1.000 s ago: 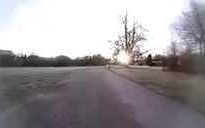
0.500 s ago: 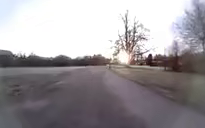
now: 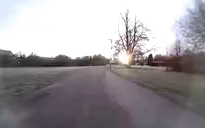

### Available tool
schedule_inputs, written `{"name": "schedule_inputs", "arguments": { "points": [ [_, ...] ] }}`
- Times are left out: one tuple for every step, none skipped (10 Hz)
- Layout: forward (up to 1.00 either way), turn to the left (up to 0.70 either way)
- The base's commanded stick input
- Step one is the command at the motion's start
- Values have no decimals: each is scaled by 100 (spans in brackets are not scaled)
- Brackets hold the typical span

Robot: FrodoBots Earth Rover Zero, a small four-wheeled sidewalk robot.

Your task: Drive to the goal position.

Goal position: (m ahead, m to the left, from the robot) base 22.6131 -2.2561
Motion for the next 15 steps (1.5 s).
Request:
{"name": "schedule_inputs", "arguments": {
  "points": [
    [100, 0],
    [100, 0],
    [100, 0],
    [100, 0],
    [100, 0],
    [100, 0],
    [100, 0],
    [100, 0],
    [100, 0],
    [100, 0],
    [100, 0],
    [100, 0],
    [100, 0],
    [100, 0],
    [100, 0]
  ]
}}
